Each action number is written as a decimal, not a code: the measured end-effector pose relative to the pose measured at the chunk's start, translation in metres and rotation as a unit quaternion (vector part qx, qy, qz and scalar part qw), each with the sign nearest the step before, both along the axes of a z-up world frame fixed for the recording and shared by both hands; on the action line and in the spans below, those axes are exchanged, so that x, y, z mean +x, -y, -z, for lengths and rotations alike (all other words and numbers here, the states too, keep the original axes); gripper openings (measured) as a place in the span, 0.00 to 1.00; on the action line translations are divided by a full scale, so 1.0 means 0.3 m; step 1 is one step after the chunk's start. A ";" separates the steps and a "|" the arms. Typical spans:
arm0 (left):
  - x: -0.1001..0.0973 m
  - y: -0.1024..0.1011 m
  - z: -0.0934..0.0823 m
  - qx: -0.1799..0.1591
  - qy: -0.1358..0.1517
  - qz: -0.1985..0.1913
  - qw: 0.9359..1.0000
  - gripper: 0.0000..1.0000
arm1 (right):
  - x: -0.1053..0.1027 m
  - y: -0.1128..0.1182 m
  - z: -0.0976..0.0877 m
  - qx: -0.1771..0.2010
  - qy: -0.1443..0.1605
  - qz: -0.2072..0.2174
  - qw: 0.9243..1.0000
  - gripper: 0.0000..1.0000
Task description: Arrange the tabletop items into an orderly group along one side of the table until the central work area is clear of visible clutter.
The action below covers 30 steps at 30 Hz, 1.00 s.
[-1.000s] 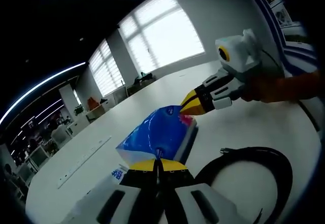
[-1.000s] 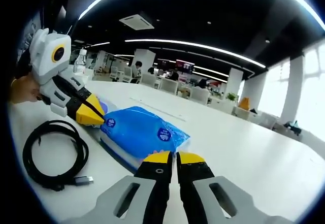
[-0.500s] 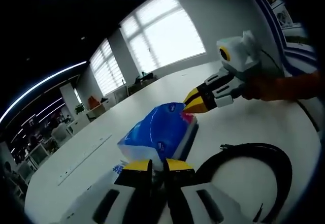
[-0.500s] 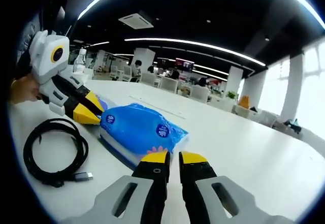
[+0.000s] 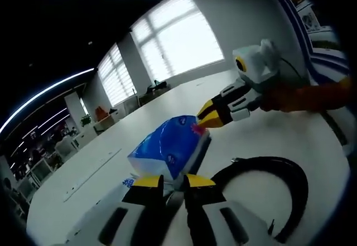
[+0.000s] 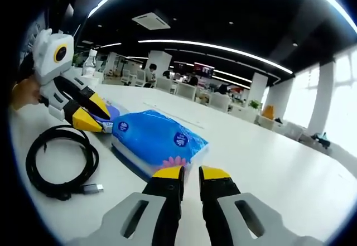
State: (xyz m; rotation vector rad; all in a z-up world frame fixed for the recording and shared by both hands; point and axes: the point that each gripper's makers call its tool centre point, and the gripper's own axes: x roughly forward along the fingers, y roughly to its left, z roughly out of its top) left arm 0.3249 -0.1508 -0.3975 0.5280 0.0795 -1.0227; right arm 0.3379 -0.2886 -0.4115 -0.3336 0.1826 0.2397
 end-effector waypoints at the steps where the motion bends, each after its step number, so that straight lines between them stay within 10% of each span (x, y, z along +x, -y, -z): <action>1: -0.005 -0.003 -0.010 -0.005 -0.001 0.000 1.000 0.14 | -0.002 0.000 0.001 0.001 -0.001 -0.001 1.000 0.13; 30: -0.065 -0.137 0.001 -0.050 -0.038 -0.040 0.997 0.37 | -0.060 -0.087 -0.090 0.048 0.020 -0.035 0.998 0.27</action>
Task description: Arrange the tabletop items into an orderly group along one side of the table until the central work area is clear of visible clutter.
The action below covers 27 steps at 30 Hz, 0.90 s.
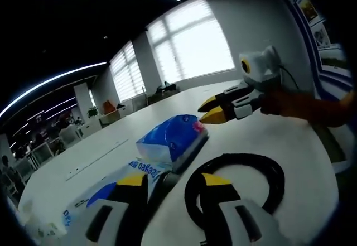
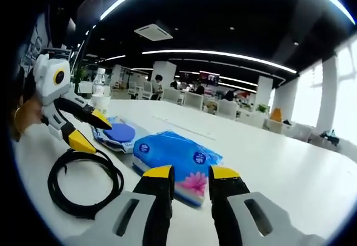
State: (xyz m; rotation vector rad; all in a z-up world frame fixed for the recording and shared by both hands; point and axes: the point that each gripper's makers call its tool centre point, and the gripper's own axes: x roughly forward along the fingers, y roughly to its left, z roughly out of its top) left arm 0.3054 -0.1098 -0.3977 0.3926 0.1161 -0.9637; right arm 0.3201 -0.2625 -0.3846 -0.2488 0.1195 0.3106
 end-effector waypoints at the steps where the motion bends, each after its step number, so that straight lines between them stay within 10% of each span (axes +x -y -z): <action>1: -0.006 -0.004 -0.005 -0.012 -0.006 -0.002 1.000 0.37 | -0.002 -0.001 -0.002 0.001 0.000 0.001 1.000 0.29; 27: -0.057 -0.123 -0.074 -0.057 0.028 -0.048 0.997 0.65 | -0.104 -0.145 -0.056 0.048 -0.001 -0.042 0.998 0.57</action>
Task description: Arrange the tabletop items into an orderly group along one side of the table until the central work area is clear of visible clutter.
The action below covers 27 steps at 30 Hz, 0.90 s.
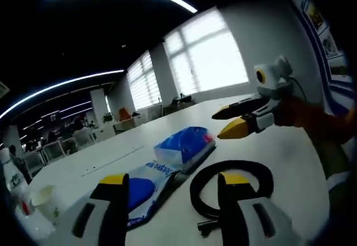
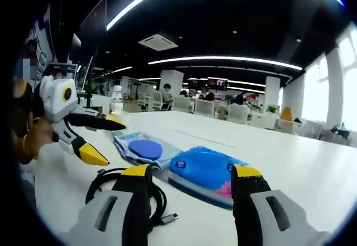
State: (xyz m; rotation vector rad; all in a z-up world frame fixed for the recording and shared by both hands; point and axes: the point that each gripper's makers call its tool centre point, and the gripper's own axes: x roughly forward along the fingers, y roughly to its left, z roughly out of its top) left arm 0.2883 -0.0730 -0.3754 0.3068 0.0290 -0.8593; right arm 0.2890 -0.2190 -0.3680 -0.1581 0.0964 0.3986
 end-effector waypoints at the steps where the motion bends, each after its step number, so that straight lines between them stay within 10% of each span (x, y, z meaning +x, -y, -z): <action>1: -0.002 -0.004 0.000 -0.002 0.000 -0.002 1.000 0.65 | -0.008 -0.004 0.002 0.003 -0.001 -0.001 1.000 0.58; 27: -0.056 -0.227 0.007 -0.035 -0.016 -0.050 0.998 0.75 | -0.150 -0.088 -0.004 0.021 0.001 -0.022 1.000 0.76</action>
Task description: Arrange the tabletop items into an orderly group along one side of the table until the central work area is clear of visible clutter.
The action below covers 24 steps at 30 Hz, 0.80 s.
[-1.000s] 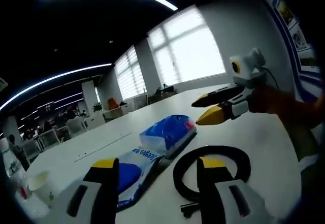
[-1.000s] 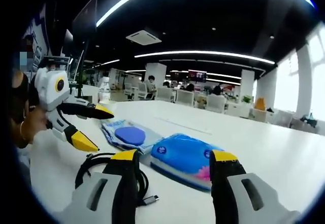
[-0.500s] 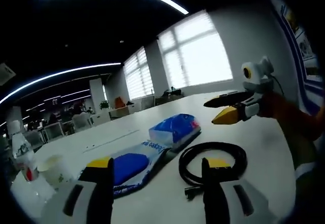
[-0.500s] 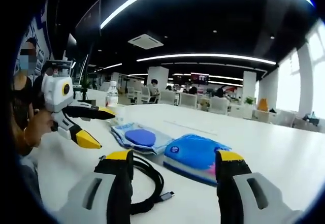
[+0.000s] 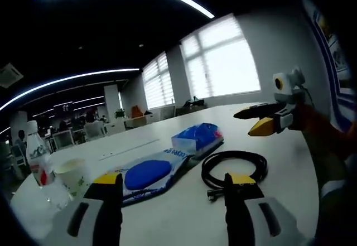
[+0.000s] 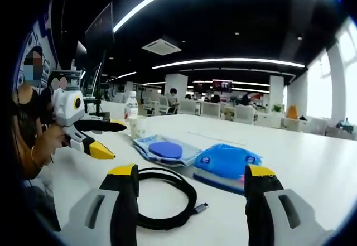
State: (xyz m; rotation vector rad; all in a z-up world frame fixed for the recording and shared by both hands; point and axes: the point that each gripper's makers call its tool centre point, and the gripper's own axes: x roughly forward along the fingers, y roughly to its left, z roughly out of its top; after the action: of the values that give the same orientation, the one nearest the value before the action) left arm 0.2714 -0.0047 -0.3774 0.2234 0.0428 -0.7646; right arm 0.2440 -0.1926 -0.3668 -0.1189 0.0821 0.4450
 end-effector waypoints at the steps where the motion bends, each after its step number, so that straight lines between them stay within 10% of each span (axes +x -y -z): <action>1: -0.002 -0.010 -0.004 0.000 0.000 -0.001 1.000 0.75 | -0.008 -0.002 0.001 0.000 0.000 -0.001 1.000 0.76; 24: -0.088 -0.183 -0.094 -0.020 0.056 -0.041 0.997 0.82 | -0.119 -0.023 -0.093 -0.011 0.077 0.009 0.997 0.90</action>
State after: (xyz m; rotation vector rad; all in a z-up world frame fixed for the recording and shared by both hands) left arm 0.2449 0.0501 -0.3492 0.2239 -0.0692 -0.6690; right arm 0.2082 -0.1856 -0.3389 -0.1735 -0.0626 0.4148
